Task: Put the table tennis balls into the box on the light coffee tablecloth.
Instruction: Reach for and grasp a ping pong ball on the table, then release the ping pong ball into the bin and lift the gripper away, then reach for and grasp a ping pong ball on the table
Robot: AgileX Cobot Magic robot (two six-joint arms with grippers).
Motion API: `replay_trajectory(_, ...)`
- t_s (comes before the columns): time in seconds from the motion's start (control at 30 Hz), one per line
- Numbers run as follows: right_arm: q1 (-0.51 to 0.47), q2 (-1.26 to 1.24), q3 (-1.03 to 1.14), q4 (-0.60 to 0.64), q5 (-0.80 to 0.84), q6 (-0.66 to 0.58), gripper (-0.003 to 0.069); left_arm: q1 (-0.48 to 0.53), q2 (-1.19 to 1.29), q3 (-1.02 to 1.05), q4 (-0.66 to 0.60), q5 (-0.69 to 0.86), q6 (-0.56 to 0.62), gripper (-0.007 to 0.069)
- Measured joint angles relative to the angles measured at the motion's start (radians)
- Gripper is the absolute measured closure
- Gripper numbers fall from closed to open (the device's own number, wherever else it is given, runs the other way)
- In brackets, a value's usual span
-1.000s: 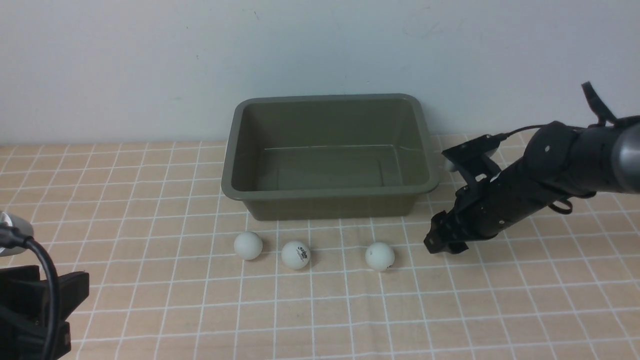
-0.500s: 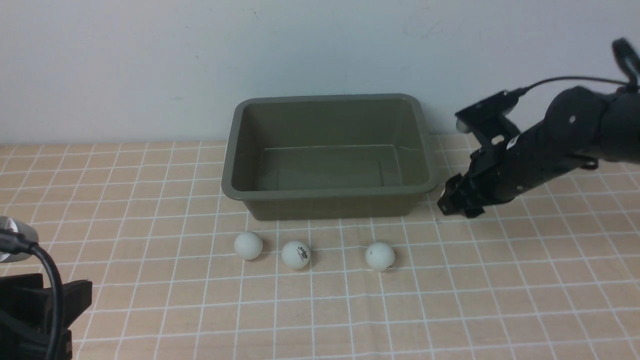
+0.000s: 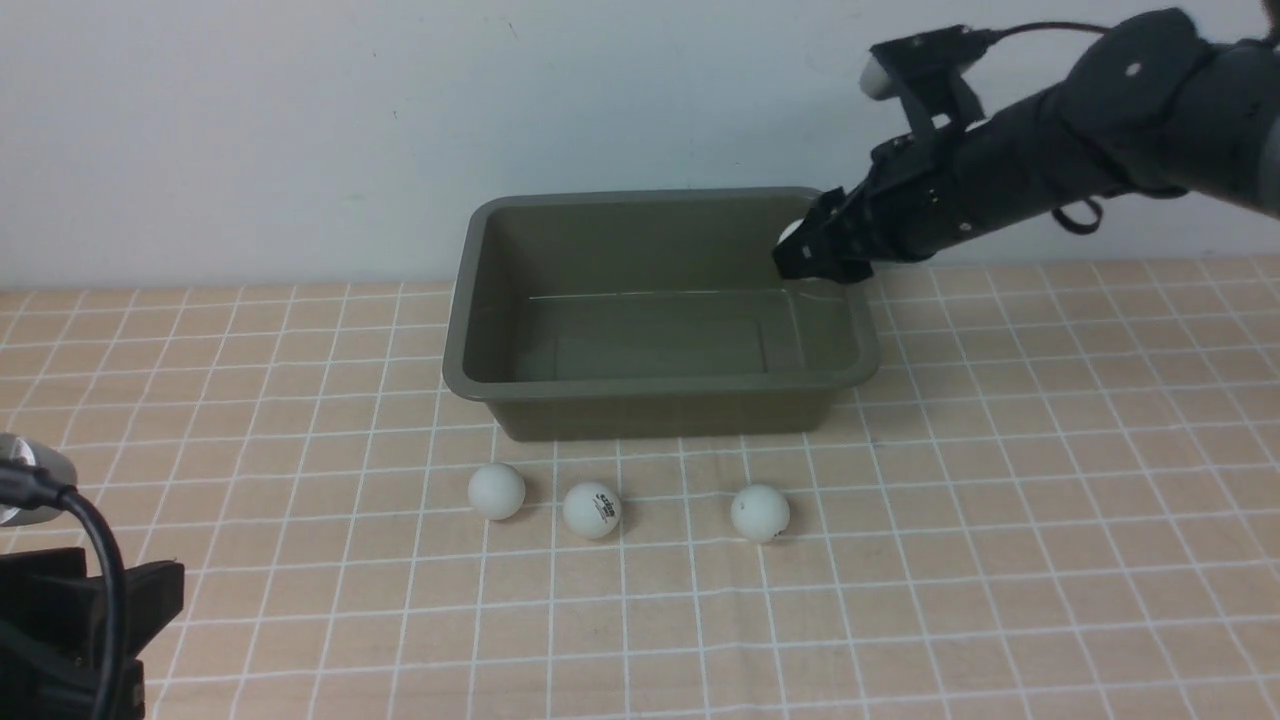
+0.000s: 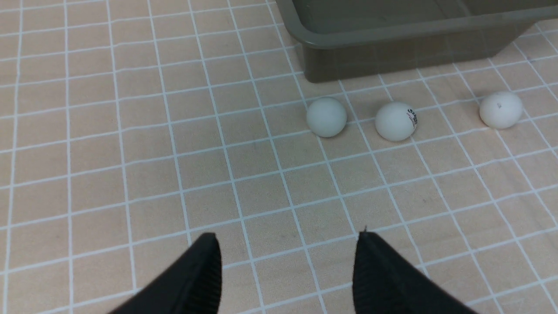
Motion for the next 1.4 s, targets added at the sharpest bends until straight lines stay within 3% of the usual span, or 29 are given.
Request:
replay_trajectory(0.27, 0.0, 0.129, -0.13, 0.012, 0.035, -0.007, 0.0293, 0.0, 0.0, 0.0, 0.0, 0.0, 0.0, 0.0283)
replay_trajectory(0.33, 0.0, 0.131, -0.137, 0.015, 0.028, -0.007, 0.027, 0.0, 0.001, 0.0, 0.0, 0.0, 0.0, 0.0283)
replay_trajectory(0.5, 0.0, 0.131, -0.14, 0.022, -0.006, -0.015, 0.0131, 0.0, 0.007, 0.0, 0.0, -0.001, 0.0, 0.0283)
replay_trajectory(0.67, 0.0, 0.105, -0.175, -0.01, 0.011, -0.012, 0.0123, 0.0, 0.009, 0.0, 0.0, -0.028, 0.0, 0.0283)
replay_trajectory(0.8, 0.0, 0.019, -0.183, -0.079, 0.014, 0.031, 0.0138, 0.0, 0.009, 0.0, 0.0, -0.048, 0.0, 0.0283)
replay_trajectory(1.03, 0.0, -0.213, -0.191, -0.332, 0.117, 0.272, 0.0143, 0.0, 0.01, 0.0, 0.0, -0.057, 0.0, 0.0283)
replay_trajectory(1.2, 0.0, -0.268, -0.181, -0.355, 0.257, 0.411, 0.0144, 0.0, 0.034, 0.0, 0.0, -0.06, 0.0, 0.0283)
replay_trajectory(1.4, 0.029, -0.274, -0.023, -0.343, 0.304, 0.448, 0.0144, 0.0, 0.081, 0.0, 0.0, -0.061, 0.019, 0.0283)
